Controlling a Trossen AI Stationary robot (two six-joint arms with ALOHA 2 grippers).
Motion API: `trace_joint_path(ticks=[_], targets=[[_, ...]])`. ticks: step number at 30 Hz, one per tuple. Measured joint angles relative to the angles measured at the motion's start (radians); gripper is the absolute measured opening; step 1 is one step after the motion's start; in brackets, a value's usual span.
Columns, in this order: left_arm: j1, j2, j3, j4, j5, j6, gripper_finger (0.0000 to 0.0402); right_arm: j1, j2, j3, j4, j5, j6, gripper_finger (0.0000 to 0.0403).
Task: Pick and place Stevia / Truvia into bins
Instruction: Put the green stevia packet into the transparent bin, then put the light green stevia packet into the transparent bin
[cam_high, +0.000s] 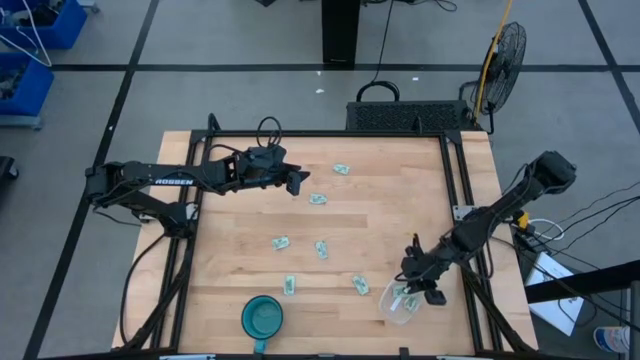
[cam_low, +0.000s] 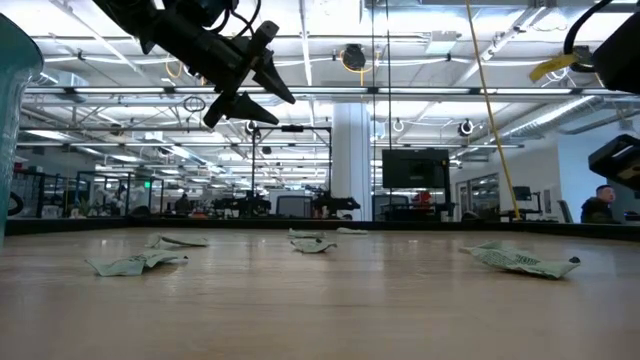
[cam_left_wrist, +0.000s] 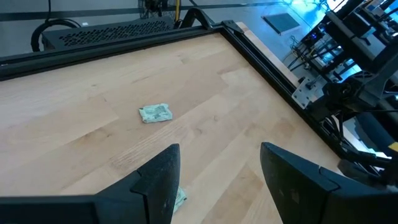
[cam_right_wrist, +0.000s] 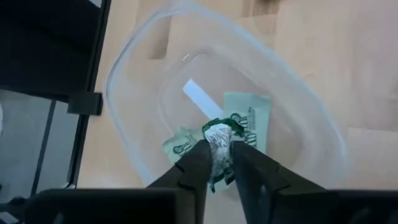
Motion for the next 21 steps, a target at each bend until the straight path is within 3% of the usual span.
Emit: trace_joint_path(ticks=[11,17,21], targets=[[0.000,0.000,0.000,0.000,0.001,0.000,0.0227,-0.033,0.000,0.000,0.019,0.000,-0.126,0.0178],[0.000,0.000,0.000,0.000,0.001,0.000,0.0227,-0.056,-0.021,0.055,0.122,0.000,-0.132,0.0188],[0.000,0.000,0.000,0.000,0.001,0.000,0.0227,-0.097,-0.040,0.149,0.102,0.040,-0.265,0.0180]])
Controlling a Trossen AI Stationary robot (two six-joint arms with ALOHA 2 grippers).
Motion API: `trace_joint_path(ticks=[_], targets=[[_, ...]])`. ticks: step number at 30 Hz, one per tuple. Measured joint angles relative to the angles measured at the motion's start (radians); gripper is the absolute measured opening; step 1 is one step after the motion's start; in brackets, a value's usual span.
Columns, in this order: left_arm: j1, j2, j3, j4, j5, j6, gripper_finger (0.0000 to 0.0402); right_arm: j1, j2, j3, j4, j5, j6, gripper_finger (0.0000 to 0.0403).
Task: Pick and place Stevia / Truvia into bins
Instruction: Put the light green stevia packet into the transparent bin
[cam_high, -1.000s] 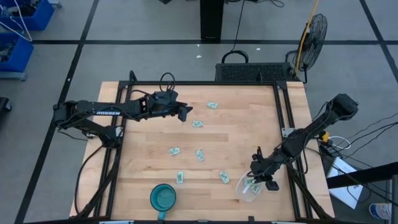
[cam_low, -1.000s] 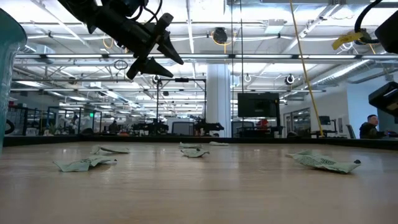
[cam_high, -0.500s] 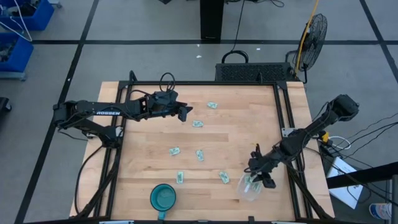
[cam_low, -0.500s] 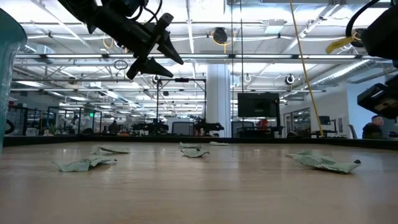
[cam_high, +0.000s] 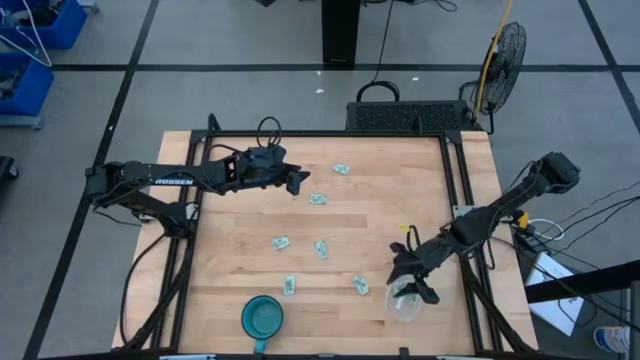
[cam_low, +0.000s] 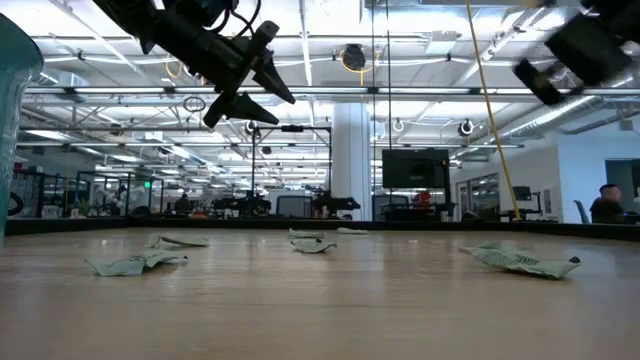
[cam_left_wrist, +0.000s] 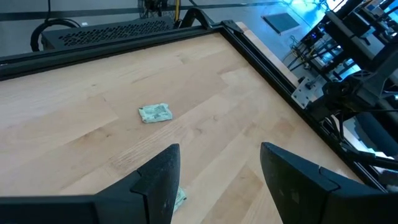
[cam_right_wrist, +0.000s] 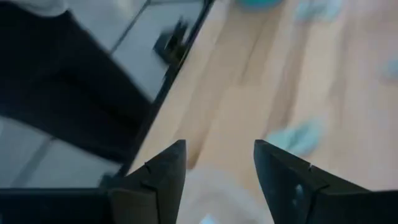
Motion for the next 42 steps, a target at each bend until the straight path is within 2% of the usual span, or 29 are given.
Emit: trace_joint_path(ticks=[5,7,9,11,14,18,21,24,30,36,38,40,42], targets=[[0.000,0.000,0.000,0.000,0.000,0.000,0.0227,-0.113,-0.010,0.106,-0.131,0.228,-0.276,0.0179],[0.000,0.000,0.000,0.000,0.001,0.000,0.0227,-0.189,-0.011,0.127,-0.129,0.301,-0.395,0.0183],[0.000,0.000,0.000,-0.001,0.001,0.000,0.0227,-0.284,-0.010,0.134,-0.078,0.327,-0.490,0.0187],[0.000,0.000,0.000,0.000,0.001,0.000,0.0227,-0.390,-0.001,0.134,-0.012,0.325,-0.519,0.0192],[0.000,0.000,0.000,0.000,0.002,0.001,0.0227,-0.548,0.025,0.134,0.071,0.321,-0.464,0.0199],[0.004,0.000,0.000,0.001,0.003,0.002,0.0227,-0.686,0.066,0.137,0.187,0.219,-0.516,0.0205],[0.016,-0.007,0.000,-0.003,0.036,-0.034,0.0227,-0.726,0.119,0.188,0.176,0.217,-0.575,0.0205],[0.031,-0.014,0.000,-0.004,0.064,-0.053,0.0227,-0.760,0.202,0.260,0.094,0.191,-0.547,0.0206],[0.062,-0.062,0.000,-0.005,0.088,0.071,0.0227,-0.800,0.417,0.367,-0.057,0.144,-0.470,0.0206],[0.068,-0.073,0.000,-0.010,0.086,0.081,0.0227,-0.855,0.572,0.403,-0.060,0.318,-0.477,0.0206],[0.068,-0.073,0.000,-0.010,0.087,0.078,0.0227,-0.892,0.609,0.413,-0.072,0.286,-0.410,0.0206],[0.066,-0.074,0.000,-0.007,0.088,0.078,0.0227,-0.929,0.634,0.428,-0.071,0.194,-0.347,0.0206],[0.066,-0.073,0.000,-0.010,0.087,0.079,0.0227,-0.952,0.650,0.445,-0.067,0.148,-0.340,0.0206]])
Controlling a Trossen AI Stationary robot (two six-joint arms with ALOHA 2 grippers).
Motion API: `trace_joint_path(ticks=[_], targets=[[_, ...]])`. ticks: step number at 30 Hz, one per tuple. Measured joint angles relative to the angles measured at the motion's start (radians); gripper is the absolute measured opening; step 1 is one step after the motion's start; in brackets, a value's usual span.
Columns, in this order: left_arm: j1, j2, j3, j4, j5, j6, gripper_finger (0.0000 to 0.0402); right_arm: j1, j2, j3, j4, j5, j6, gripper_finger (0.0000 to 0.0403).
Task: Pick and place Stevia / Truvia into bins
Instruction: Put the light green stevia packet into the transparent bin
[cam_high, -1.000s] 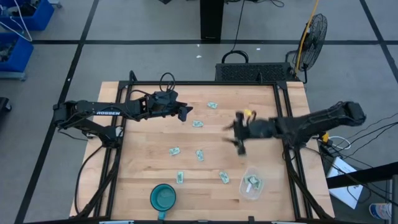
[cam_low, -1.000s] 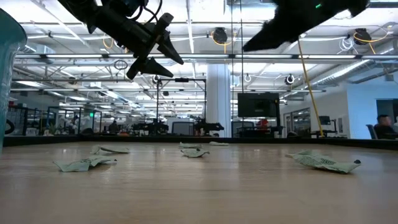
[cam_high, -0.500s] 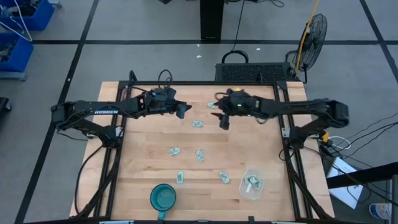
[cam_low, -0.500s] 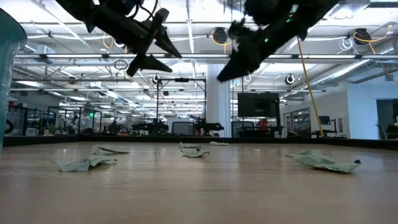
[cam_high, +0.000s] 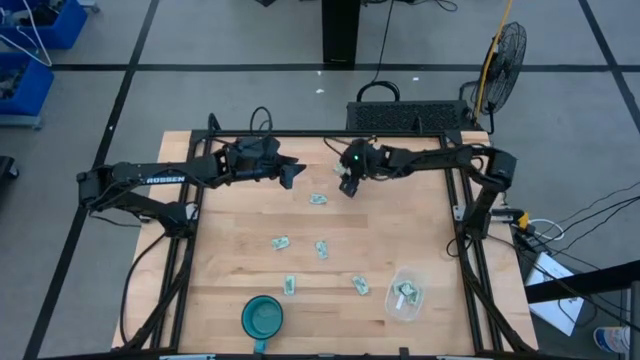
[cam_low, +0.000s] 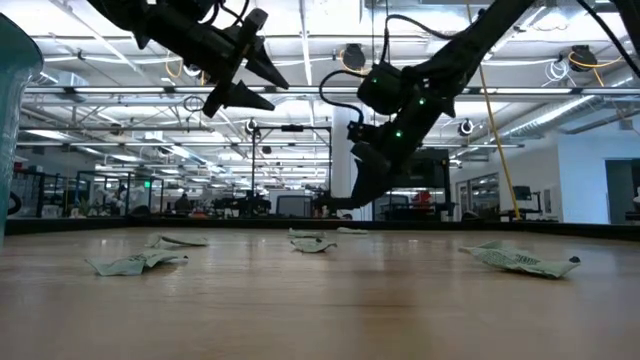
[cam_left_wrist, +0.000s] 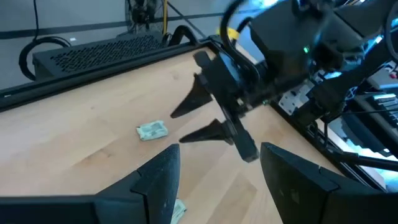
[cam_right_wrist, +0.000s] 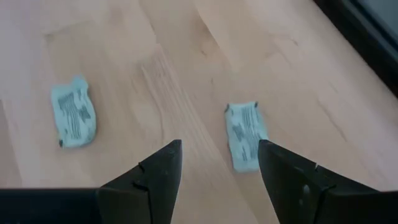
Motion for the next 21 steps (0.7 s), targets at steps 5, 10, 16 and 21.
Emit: trace_joint_path(ticks=[5,10,16,21], targets=[[0.001,0.000,0.000,0.001,-0.002,0.005,0.0227,-0.024,0.020,0.041,0.003,-0.006,-0.098,0.0206],[0.001,0.000,0.000,-0.006,-0.001,0.007,0.0227,-0.052,0.052,0.040,-0.054,-0.006,-0.100,0.0206],[0.004,0.000,0.000,-0.007,-0.009,0.009,0.0227,-0.066,0.123,0.040,-0.082,-0.007,-0.085,0.0206],[0.004,0.000,0.000,-0.015,-0.008,0.010,0.0227,-0.056,0.125,0.040,-0.048,0.001,-0.130,0.0206]])
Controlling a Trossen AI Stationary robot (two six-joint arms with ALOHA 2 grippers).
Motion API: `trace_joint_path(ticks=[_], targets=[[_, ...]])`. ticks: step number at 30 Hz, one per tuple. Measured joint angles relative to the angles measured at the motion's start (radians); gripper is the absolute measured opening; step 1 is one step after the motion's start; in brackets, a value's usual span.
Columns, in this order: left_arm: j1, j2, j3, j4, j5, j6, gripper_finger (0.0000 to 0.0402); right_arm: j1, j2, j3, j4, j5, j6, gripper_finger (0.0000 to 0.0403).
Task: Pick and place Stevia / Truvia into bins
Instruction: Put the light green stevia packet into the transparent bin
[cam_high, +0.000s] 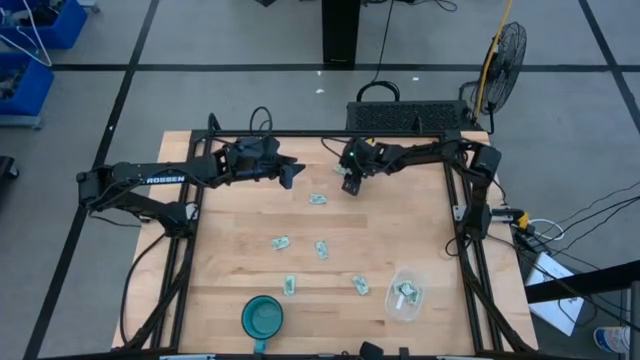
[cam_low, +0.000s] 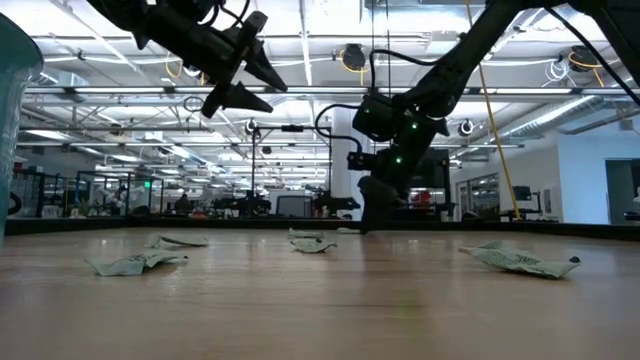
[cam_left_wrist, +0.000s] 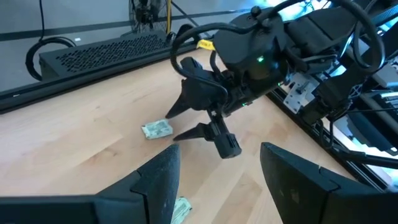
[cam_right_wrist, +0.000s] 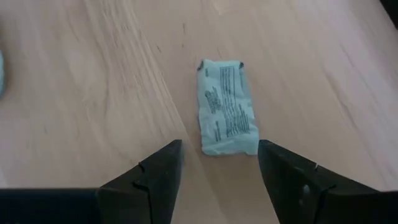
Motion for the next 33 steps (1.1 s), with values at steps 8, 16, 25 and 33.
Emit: trace_joint_path(ticks=[8,16,25,33], targets=[[0.000,0.000,0.000,-0.014,0.000,0.000,0.0227,-0.010,-0.002,-0.001,0.063,-0.011,-0.031,0.0206],[0.000,0.000,0.000,-0.015,0.000,-0.003,0.0227,-0.038,0.060,0.003,0.052,-0.046,0.005,0.0205],[-0.004,0.000,0.000,-0.030,0.001,0.004,0.0227,-0.018,0.050,0.002,0.029,-0.033,-0.014,0.0136],[-0.004,0.000,0.000,-0.036,0.000,0.015,0.0227,0.004,0.001,-0.003,-0.005,-0.027,0.003,0.0039]])
